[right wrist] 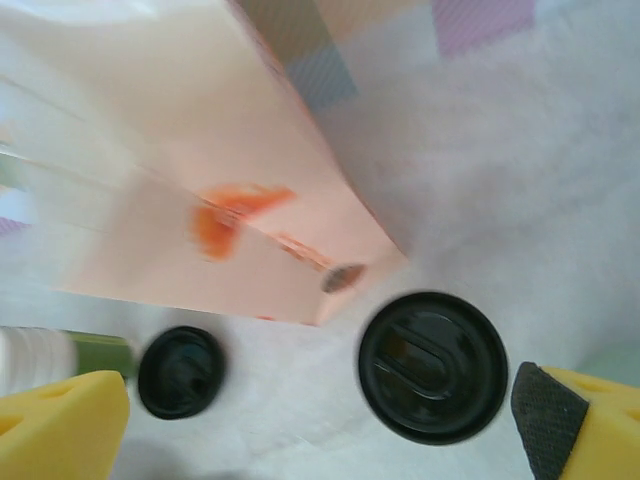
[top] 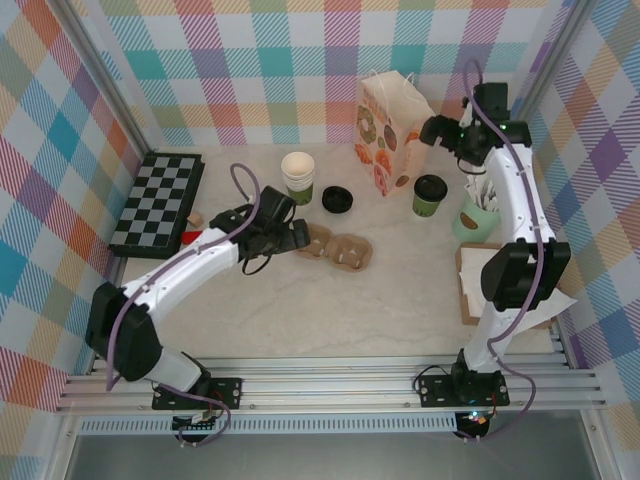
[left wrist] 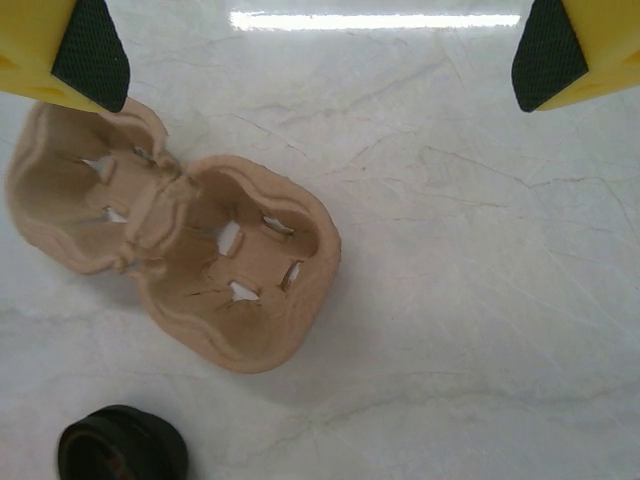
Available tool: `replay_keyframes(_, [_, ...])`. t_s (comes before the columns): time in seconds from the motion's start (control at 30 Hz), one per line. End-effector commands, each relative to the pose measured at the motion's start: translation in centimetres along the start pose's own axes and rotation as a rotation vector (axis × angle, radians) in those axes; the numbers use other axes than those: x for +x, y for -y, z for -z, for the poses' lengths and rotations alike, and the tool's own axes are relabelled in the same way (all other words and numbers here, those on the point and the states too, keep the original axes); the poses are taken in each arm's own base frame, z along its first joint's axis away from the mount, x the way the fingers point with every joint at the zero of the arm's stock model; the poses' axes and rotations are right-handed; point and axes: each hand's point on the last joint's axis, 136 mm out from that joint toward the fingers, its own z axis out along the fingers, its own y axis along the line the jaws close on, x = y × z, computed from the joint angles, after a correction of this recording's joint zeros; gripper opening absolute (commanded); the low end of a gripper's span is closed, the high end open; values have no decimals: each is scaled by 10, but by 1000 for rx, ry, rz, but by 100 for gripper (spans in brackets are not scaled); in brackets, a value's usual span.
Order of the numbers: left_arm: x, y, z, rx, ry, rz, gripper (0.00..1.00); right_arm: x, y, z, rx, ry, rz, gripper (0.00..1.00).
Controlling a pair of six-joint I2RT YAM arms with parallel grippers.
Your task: Pack the takeout coffee
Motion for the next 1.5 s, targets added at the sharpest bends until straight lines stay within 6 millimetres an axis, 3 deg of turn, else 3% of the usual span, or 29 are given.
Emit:
replay_keyframes(0.0, [-13, 10, -19, 26, -14, -79, 100, -1, -23, 4, -94, -18, 33, 100])
replay_keyframes(0.13, [-24, 7, -51, 31, -54, -101, 96, -22, -20, -9, -50, 10, 7, 100])
replay_keyframes(0.3, [-26, 7, -88, -1, -121, -164, 91, -31, -22, -38, -10, 1, 28, 98])
replay_keyframes(0.43, [-21, 9, -113, 2, -166, -185, 85, -38, 2, -62, 138, 33, 47, 94])
replay_keyframes(0.53, [-21, 11, -122, -3, -185, -196, 79, -35, 8, -76, 156, 19, 84, 88])
replay_keyframes(0.7, [-14, 12, -124, 16, -206, -206, 63, -20, -12, -82, 34, -52, 107, 68])
replay_keyframes(0.8, [-6, 6, -120, 12, -215, -209, 56, -20, -25, -74, -16, -53, 116, 63])
replay_keyframes(0.87, [-1, 2, -116, 13, -222, -207, 54, -23, -34, -61, -54, -44, 112, 68])
replay_keyframes(0.93, [5, 0, -111, 24, -224, -203, 54, -27, -43, -44, -84, -28, 85, 82])
replay_keyframes(1.07, [15, 1, -108, 62, -234, -190, 52, -40, -27, -24, 29, 44, -69, 94])
replay_keyframes(1.13, [18, 2, -109, 76, -242, -189, 50, -43, -19, -29, 64, 74, -132, 97])
replay_keyframes(1.27, [20, 4, -111, 80, -246, -188, 50, -42, -24, -47, 24, 64, -210, 100])
replay_keyframes(1.47, [19, 11, -102, 121, -247, -186, 51, -34, 0, -84, 122, 41, -279, 99])
